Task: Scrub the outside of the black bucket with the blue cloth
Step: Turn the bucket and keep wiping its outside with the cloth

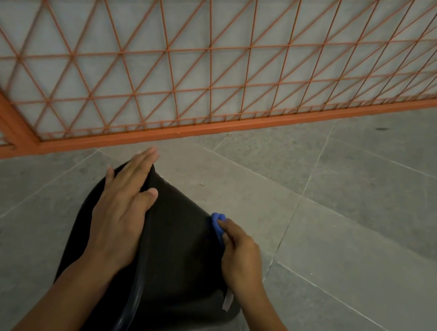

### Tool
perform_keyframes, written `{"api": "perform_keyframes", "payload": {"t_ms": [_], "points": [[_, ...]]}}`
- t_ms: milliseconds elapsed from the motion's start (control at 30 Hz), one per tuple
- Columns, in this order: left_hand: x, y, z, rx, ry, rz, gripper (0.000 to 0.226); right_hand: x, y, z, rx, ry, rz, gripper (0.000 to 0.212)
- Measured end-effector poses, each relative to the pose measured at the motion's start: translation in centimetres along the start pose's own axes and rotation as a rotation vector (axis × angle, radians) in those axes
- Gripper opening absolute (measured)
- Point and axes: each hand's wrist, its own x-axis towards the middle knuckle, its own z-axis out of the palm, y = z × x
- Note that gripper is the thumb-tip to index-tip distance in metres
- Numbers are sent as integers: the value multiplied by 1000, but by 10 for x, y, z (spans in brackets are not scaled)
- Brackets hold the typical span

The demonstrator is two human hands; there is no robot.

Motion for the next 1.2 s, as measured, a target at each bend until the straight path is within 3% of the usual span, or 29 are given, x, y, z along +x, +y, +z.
{"api": "perform_keyframes", "payload": {"t_ms": [133,367,500,600,833,900,1000,1200], "points": [[-3,0,-3,-17,-11,8,59,17,-5,1,5,-65,-23,32],[1,6,0,74,-19,39,69,15,9,-6,-131,-57,212,36],[-1,1,-3,12,-29,53,67,-8,1,4,-89,68,65,40],[0,-3,-4,-39,-4,30,60,9,-1,1,-69,-3,12,34],[1,-8,-6,1,31,1,63,8,32,-7,-93,-148,328,29],[-1,-15,-8,60,7,-11,69,-11,41,-7,9,-169,398,30],[-6,-21,-8,-42,-21,-160,85,-22,42,-10,241,-112,467,33],[2,-23,-17,-158,62,-33,64,-21,36,-10,376,15,450,34]]}}
